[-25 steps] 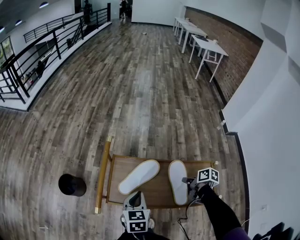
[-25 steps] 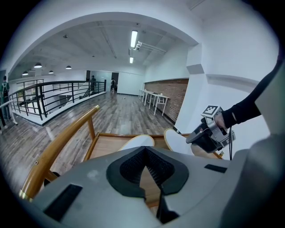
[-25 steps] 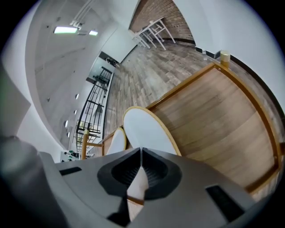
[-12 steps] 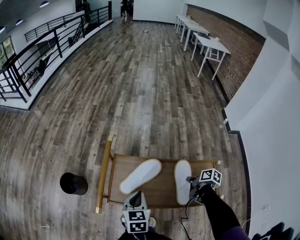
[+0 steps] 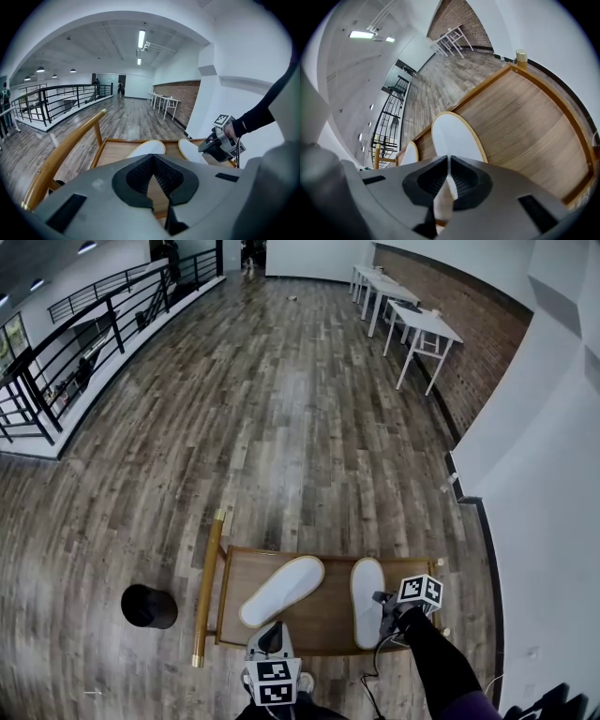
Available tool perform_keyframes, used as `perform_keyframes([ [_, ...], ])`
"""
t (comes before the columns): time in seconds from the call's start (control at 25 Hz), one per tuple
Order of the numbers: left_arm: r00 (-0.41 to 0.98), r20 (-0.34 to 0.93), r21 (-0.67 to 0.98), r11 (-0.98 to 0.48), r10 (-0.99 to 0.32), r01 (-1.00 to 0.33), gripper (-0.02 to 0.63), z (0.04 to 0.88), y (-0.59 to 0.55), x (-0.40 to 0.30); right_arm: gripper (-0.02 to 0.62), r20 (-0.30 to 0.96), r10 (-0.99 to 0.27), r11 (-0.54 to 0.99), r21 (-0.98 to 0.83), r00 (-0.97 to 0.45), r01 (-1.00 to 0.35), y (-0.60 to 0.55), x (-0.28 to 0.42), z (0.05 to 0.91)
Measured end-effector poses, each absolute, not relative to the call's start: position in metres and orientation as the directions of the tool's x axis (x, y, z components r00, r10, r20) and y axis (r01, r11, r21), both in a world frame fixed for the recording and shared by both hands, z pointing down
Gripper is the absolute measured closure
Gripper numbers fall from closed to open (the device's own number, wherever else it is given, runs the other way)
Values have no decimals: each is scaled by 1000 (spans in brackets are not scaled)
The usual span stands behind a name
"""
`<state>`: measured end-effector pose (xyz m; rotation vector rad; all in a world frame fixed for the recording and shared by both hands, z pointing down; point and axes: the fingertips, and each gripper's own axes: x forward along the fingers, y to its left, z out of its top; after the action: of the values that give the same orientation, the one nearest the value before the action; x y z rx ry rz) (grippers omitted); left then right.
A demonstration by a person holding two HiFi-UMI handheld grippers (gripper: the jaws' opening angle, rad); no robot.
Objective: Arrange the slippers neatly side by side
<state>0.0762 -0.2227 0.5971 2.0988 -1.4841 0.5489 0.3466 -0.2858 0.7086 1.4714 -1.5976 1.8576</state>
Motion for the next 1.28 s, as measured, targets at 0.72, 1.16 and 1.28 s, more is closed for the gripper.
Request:
perform_keyframes([
  [0.72, 321, 583, 188, -261, -746, -947, 607, 596, -222, 68, 499, 784, -395, -7, -525, -480, -851, -300, 322, 642],
  [1.16, 286, 578, 196, -210, -765, -958, 607, 594, -211, 43, 499, 651, -382, -136, -742, -656, -657, -312, 167, 656],
  [1.28, 287, 581, 187, -218, -762, -958, 607, 595, -204, 35, 499, 683, -370, -182, -718, -630, -672, -310, 150, 673],
])
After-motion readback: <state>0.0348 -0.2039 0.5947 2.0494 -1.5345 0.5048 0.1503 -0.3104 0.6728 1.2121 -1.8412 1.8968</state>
